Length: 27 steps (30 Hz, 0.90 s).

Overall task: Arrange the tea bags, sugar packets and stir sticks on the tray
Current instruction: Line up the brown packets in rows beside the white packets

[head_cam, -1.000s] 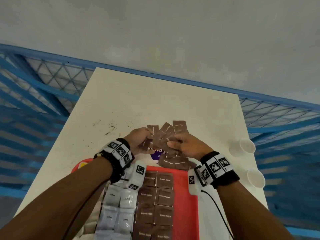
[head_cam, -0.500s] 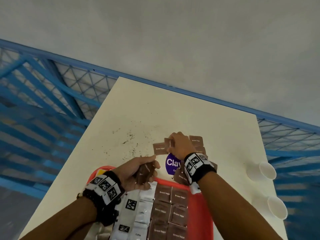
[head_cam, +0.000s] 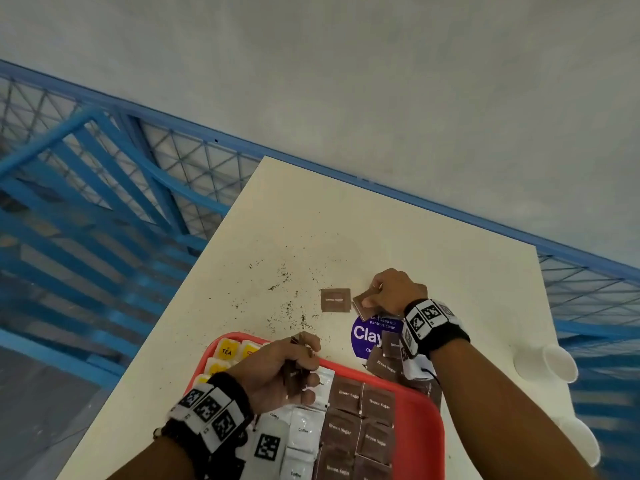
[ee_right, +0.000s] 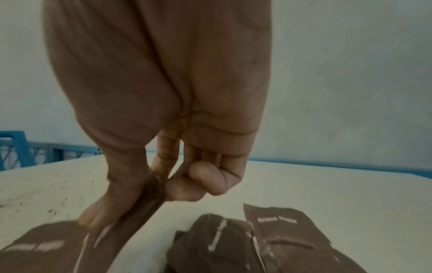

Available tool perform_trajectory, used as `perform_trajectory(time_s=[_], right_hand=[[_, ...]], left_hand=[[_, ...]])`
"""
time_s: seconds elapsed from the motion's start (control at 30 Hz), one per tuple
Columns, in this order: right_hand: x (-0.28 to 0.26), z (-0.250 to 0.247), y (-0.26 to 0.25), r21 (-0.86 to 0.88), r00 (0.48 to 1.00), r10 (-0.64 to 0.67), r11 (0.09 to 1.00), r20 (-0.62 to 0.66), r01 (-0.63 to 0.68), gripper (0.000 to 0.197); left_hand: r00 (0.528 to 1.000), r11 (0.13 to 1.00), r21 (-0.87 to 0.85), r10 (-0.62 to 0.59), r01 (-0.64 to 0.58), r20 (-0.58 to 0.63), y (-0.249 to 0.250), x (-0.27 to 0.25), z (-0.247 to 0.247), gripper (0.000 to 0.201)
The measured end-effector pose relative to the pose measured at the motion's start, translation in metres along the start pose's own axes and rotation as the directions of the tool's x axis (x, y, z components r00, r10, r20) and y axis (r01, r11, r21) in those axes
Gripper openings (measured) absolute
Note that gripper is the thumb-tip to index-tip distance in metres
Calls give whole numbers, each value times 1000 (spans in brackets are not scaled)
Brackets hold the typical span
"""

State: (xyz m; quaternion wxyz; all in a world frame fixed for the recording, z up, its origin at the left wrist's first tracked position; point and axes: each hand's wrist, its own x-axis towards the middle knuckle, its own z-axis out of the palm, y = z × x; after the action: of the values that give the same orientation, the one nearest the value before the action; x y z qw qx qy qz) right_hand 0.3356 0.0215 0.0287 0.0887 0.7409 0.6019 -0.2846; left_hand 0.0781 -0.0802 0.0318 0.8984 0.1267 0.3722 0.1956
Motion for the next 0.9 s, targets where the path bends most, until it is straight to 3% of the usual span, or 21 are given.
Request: perform_trajectory(time_s=[0.07, 0.17, 0.3, 0.5, 0.6, 0.73, 0.83, 0.9], right_hand=[[-3, -5, -6, -83, 999, 16, 996, 45, -12, 38], [0, -6, -13, -76, 997, 60, 996, 48, -57, 41], [4, 9, -32, 119, 992, -102, 989, 74, 92, 23], [13, 45, -50, 163, 981, -195, 968, 13, 190, 20], [9, 49, -49, 215, 985, -170, 963, 10, 163, 20], [-14, 42, -45, 308, 986, -78, 944, -146, 120, 17], [-69, 26, -47, 567, 976, -20, 811, -219, 144, 30], [-117, 21, -46, 750, 989, -36, 648, -145, 134, 17]], left_hand=[[1000, 1000, -12, 12, -12, 19, -2, -2, -2, 27], [998, 999, -5, 40, -40, 39, -3, -7, -5, 23], [999, 999, -26, 34, -34, 14, -4, -15, -11, 25], [998, 992, -114, 52, -57, -47, -5, -30, -18, 39], [995, 990, -123, 66, -74, -71, -3, -35, -21, 37], [990, 988, -118, 84, -98, -114, 0, -40, -17, 18], [988, 989, -122, 72, -88, -134, 1, -42, -7, 10], [986, 991, -108, 68, -85, -154, -2, -42, 2, 18]])
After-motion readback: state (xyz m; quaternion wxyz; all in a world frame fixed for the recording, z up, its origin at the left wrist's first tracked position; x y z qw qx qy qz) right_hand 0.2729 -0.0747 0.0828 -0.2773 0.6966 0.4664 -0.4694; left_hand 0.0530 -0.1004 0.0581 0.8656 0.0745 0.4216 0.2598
